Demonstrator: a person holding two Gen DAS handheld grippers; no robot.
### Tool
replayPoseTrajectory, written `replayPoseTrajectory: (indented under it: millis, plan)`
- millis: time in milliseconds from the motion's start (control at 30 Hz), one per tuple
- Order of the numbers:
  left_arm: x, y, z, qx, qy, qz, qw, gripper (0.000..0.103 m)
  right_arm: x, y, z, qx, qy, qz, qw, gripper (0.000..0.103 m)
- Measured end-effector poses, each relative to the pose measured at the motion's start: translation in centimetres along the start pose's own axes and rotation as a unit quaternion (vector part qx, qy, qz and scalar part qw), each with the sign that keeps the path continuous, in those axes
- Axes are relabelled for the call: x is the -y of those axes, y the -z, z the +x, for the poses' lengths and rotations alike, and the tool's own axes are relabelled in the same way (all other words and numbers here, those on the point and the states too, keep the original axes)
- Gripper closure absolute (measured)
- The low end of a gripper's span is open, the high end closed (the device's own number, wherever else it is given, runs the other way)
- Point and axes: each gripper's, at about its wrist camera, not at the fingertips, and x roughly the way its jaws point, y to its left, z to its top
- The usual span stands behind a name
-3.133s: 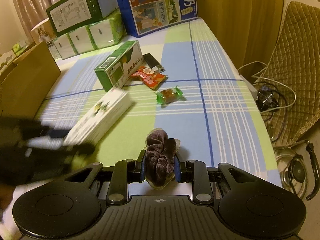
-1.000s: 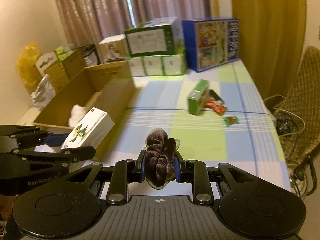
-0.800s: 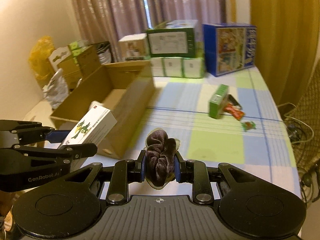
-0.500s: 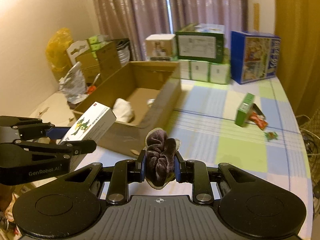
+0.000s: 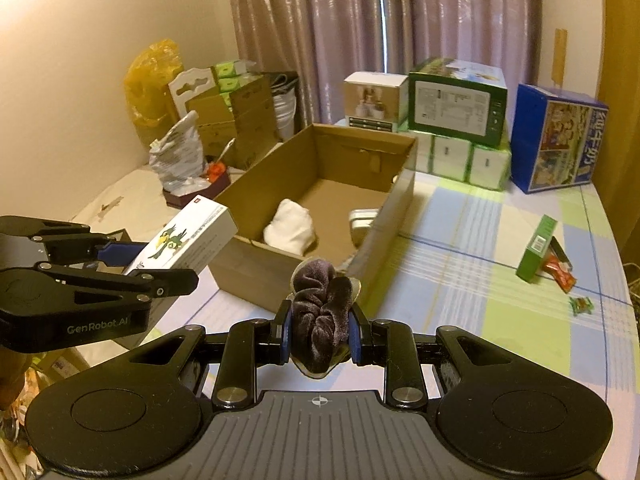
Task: Organize objects
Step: 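Carry the ointment box and scrunchie in both tools over the cardboard box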
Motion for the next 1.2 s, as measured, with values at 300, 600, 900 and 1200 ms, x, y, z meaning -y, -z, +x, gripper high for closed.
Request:
replayPoseTrajectory:
  millis: [300, 600, 900, 1200]
  plan:
    - [-0.8, -0.1, 0.3, -0.003, -0.002, -0.007, 1.0, 0.07, -0.6, -0.5, 1.0, -0.005, -0.005, -0.007, 1.0, 0.079]
    - [-1.7, -0.9, 0.9, -0.003, 0.0, -0.006, 1.0, 0.07, -1.0, -1.8, 2.2, -0.007, -0.008, -0.014, 1.0, 0.079]
    - [-3.5, -3.7, 3.5, -0.007, 0.002, 0.002, 1.0, 0.07, -0.6, -5.1, 5.0, -0.009, -0.011, -0.008, 1.0, 0.079]
    - [-5.0, -6.8, 7.9, -0.02, 0.007, 0.012, 0.9997, 0.07, 0.7, -8.7, 9.7, -0.017, -0.016, 0.014, 1.0, 0.079]
